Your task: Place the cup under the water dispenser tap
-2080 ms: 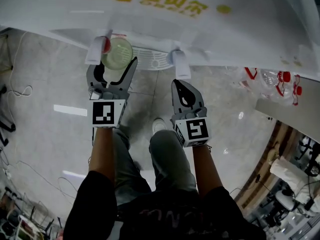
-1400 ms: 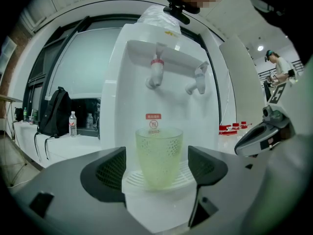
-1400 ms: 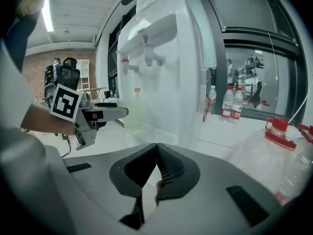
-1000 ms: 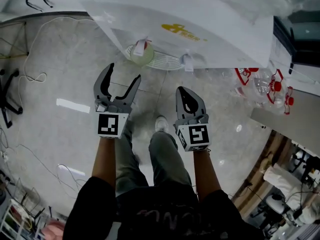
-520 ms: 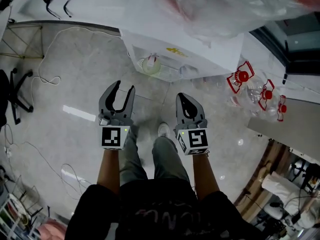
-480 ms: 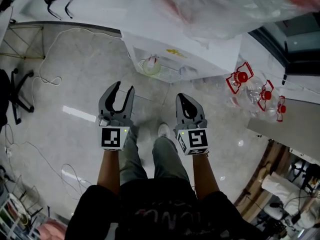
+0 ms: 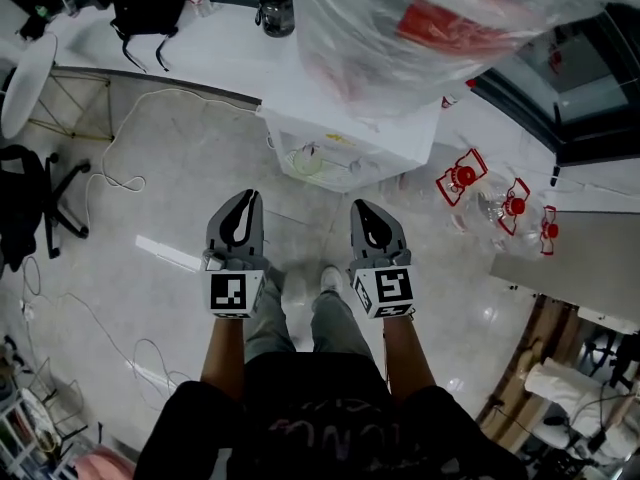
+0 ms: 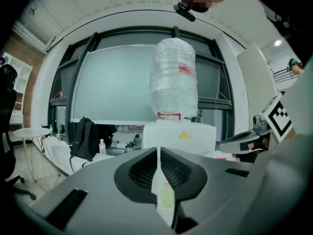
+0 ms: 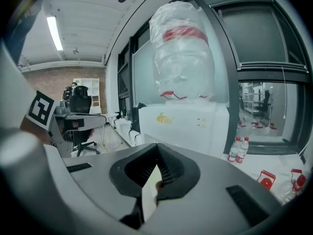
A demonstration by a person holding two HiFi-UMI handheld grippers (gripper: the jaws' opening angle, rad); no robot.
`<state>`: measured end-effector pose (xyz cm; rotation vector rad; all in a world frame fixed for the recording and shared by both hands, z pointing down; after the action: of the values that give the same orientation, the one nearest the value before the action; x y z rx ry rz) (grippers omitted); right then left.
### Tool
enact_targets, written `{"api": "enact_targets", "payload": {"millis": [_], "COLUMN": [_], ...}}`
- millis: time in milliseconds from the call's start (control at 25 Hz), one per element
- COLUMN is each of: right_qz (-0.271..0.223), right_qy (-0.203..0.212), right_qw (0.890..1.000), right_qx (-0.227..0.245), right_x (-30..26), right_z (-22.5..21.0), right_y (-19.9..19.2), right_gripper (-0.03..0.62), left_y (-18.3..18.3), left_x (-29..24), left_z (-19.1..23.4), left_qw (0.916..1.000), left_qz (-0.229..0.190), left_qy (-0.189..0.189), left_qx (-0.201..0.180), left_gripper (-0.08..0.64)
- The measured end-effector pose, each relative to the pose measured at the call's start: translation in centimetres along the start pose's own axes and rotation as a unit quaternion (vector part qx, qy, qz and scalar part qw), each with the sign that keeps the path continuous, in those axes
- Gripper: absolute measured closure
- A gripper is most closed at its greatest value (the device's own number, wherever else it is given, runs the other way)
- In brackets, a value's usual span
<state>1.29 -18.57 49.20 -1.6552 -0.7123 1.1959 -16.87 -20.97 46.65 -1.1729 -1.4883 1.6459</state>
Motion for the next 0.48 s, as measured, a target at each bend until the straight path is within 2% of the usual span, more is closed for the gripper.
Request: {"api": "enact_targets", "payload": {"millis": [240, 480], "right_qz": [-0.02, -0.029], "right_qy": [0.005, 0.011], "right_qw": [1.0, 1.0], "right_qx": [0.003, 0.005], "right_x": [2.0, 4.0], "right_z": [1.0, 1.5], "right_y": [5.1, 8.8], "right_gripper": [0.578, 0.578], "left_y": [4.6, 8.0], "left_x": [2.1, 4.4], "left_z": [0.6, 1.5], "left_qw": [0.9999, 0.9981], "left_qz": [-0.002, -0.007], "left_qy": [0.011, 0.036], "left_qx": [0.004, 0.05], "left_gripper": [0.537, 0.541]}}
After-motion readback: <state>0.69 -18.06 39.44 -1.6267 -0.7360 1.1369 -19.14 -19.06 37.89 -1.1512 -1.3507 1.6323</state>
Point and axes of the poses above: the fingertips, and each gripper's own axes: x backward along the fingers, z to its left, y out of its top, the point moved 1 cm from there along x, backward along the fingers, and after that the axes turned 2 degrees about -x, right-handed, at the moved point
